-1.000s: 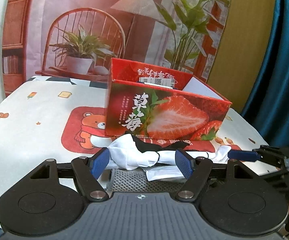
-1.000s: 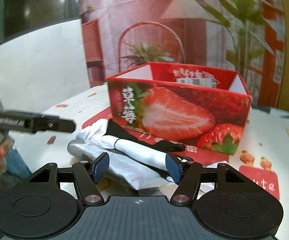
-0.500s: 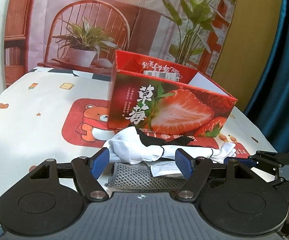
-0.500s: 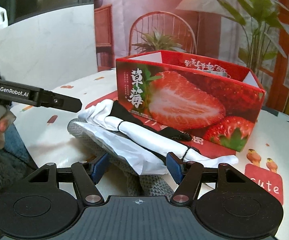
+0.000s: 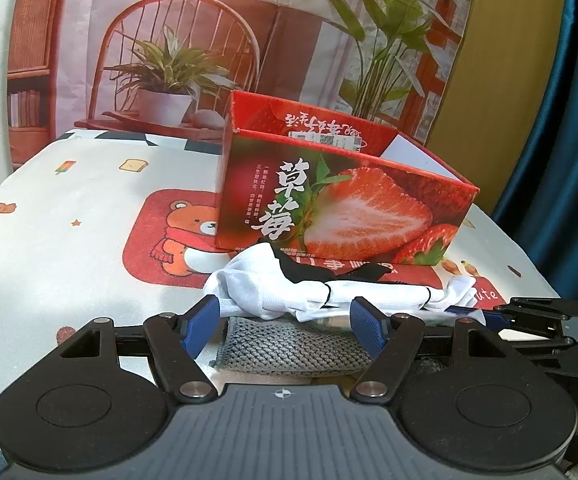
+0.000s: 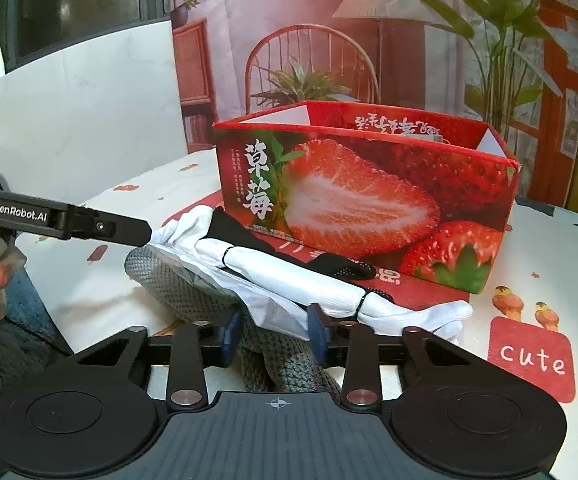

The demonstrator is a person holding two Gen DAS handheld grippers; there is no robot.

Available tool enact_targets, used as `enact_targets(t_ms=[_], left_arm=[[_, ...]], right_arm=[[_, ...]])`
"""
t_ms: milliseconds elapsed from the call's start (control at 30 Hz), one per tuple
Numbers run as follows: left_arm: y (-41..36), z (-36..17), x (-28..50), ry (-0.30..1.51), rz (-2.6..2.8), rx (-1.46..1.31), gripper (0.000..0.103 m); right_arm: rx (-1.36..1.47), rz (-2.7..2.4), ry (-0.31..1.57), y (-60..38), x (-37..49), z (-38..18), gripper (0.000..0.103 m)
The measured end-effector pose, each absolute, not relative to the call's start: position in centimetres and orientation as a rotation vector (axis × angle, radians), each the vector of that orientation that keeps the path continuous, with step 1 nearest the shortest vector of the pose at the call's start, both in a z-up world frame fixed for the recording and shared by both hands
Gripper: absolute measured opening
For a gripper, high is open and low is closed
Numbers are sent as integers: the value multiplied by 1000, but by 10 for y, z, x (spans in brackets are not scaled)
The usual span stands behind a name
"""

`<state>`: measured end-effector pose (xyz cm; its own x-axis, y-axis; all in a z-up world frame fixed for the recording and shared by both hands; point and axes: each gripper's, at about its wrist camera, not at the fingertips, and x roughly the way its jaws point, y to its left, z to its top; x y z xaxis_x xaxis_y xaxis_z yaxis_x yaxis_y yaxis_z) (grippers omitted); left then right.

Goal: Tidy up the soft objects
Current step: 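Close the right gripper on the clear bag of green cables and lift, then carry the cable bag with the right gripper up over the red box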

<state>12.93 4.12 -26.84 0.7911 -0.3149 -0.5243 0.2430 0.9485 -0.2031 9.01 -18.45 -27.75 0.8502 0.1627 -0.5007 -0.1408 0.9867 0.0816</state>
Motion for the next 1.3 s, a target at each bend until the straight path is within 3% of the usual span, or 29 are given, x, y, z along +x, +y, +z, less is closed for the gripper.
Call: enact_targets(t_ms=[167, 233, 300, 1133, 1300], left_arm=[[39, -267, 133, 584, -310, -111, 74], [38, -264, 137, 584, -320, -103, 60], [37, -260, 142, 584, -331, -82, 54], [19, -292, 200, 714, -397, -101, 54], [25, -280, 188, 672, -361, -124, 54]], right_arm=[[100, 147, 513, -194, 95, -274, 23], [117, 140, 504, -198, 98, -272, 22], [133, 133, 499, -202, 103, -270, 21], [228, 84, 519, -224, 144, -283, 16], [252, 81, 527, -227, 145, -287, 16]])
